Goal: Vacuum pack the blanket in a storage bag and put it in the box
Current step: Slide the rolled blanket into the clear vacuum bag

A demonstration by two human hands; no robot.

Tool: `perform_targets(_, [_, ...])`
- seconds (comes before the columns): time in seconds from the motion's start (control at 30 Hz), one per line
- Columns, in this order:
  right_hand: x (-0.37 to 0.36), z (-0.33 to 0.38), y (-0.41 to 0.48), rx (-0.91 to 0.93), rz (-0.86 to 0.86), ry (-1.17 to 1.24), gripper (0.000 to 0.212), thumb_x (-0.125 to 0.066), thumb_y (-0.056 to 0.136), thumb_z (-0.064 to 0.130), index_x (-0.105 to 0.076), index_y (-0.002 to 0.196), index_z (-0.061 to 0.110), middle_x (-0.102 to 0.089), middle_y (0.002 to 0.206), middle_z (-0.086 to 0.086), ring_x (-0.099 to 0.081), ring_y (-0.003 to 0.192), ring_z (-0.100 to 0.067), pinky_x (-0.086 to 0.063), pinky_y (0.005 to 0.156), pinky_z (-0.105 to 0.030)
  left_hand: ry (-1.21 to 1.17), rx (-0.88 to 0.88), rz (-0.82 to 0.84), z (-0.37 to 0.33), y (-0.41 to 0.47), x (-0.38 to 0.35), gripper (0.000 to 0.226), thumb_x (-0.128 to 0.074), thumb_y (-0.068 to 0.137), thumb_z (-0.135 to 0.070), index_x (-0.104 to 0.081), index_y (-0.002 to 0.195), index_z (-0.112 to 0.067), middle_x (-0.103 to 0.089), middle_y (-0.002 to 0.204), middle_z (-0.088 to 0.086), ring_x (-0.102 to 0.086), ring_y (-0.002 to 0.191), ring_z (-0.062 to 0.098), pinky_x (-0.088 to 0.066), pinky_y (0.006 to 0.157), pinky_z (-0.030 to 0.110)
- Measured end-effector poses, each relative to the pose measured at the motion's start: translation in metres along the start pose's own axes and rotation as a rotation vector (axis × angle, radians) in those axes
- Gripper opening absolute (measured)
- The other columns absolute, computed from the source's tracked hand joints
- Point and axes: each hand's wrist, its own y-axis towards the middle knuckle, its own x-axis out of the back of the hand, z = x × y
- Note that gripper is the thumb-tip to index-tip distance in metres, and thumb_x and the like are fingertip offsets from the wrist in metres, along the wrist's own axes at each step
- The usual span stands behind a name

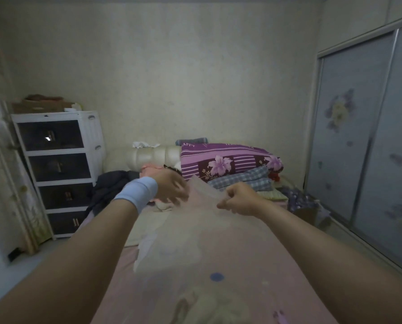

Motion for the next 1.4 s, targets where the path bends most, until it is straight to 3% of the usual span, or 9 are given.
perform_targets(0.23, [-0.015,0.039,0.003,0.162,-0.003,0.102,0.044,-0.075,0.088,0.021,-0.060,0.130,0.017,-0.062,0.108,0.006,-0.065,0.094,-0.012,-0.054,0.071,-0.024,-0.002,-0.012,-0.043,0.006,0.004,-0.020,0.013,-0.056,0.096,-0.011,-0.068,0.094,-0.008,-0.075,0.083,0.009,-0.073,0.065,0.028,-0.051,0.050,0.028])
perform_targets(0.4, [-0.018,0.059,0.020,0.160,-0.147,0.077,0.012,-0.063,0.094,0.005,-0.073,0.092,0.010,-0.073,0.081,0.000,-0.071,0.069,-0.021,-0.062,0.074,-0.041,-0.186,-0.122,-0.264,0.028,0.008,-0.036,0.015,-0.070,0.089,-0.025,-0.067,0.094,-0.011,-0.074,0.078,0.001,-0.071,0.062,0.020,-0.053,0.056,0.030])
perform_targets(0.57, [-0.022,0.045,0.030,0.103,-0.264,0.029,0.019,-0.058,0.092,0.008,-0.069,0.081,0.019,-0.070,0.079,0.005,-0.067,0.079,-0.018,-0.058,0.079,-0.047,-0.082,0.047,0.092,0.072,0.010,-0.054,0.017,-0.070,0.088,-0.016,-0.072,0.104,-0.013,-0.075,0.100,0.003,-0.072,0.083,0.014,-0.059,0.081,0.035])
perform_targets(0.7, [-0.032,0.039,0.022,0.276,-0.447,-0.492,0.050,-0.059,0.084,0.000,-0.057,0.131,0.017,-0.057,0.128,-0.008,-0.052,0.122,-0.030,-0.043,0.101,-0.042,-0.163,0.072,0.075,0.061,0.014,-0.069,0.020,-0.051,0.096,0.000,-0.069,0.106,-0.003,-0.071,0.107,0.013,-0.071,0.091,0.027,-0.059,0.065,0.033])
perform_targets(0.8, [-0.046,0.046,0.015,0.514,-0.237,-0.953,0.091,-0.064,0.080,0.000,-0.018,0.158,0.011,-0.018,0.163,-0.014,-0.012,0.152,-0.034,-0.006,0.124,-0.052,-0.174,0.047,0.099,0.043,0.023,-0.082,0.019,-0.050,0.097,-0.002,-0.066,0.106,-0.002,-0.069,0.111,0.015,-0.070,0.093,0.030,-0.057,0.060,0.029])
perform_targets(0.9, [-0.051,0.043,0.004,0.518,-0.022,-1.152,0.052,-0.056,0.091,0.009,-0.049,0.142,0.015,-0.057,0.140,-0.008,-0.046,0.137,-0.030,0.018,0.118,-0.048,-0.240,0.026,0.038,0.042,0.030,-0.092,0.018,-0.052,0.096,-0.004,-0.066,0.107,-0.001,-0.070,0.110,0.014,-0.072,0.092,0.028,-0.060,0.066,0.035])
perform_targets(1.0, [-0.040,0.044,-0.008,0.371,0.019,-1.152,0.031,-0.050,0.100,0.012,-0.067,0.123,0.026,-0.067,0.127,0.000,-0.051,0.132,-0.026,0.003,0.118,-0.040,-0.123,-0.080,-0.092,0.061,0.027,-0.097,0.028,-0.073,0.085,-0.022,-0.069,0.109,-0.009,-0.072,0.106,0.005,-0.071,0.092,0.021,-0.061,0.074,0.037])
perform_targets(1.17, [-0.030,0.034,-0.003,0.305,-0.034,-1.082,0.024,-0.055,0.100,0.022,-0.069,0.118,0.030,-0.070,0.113,0.006,-0.062,0.106,-0.017,-0.029,0.104,-0.037,0.266,0.199,0.275,0.119,0.019,-0.124,0.048,-0.074,0.083,-0.024,-0.060,0.129,-0.021,-0.068,0.119,-0.005,-0.065,0.107,0.014,-0.050,0.092,0.027])
perform_targets(1.4, [-0.044,-0.022,0.065,0.111,0.217,-1.044,0.063,-0.075,0.077,0.039,-0.054,0.137,0.039,-0.065,0.126,0.008,-0.052,0.127,-0.019,-0.013,0.119,-0.047,0.162,0.211,0.040,0.155,0.072,-0.119,0.031,-0.055,0.090,0.003,-0.075,0.107,-0.013,-0.075,0.100,0.002,-0.072,0.087,0.014,-0.056,0.077,0.025])
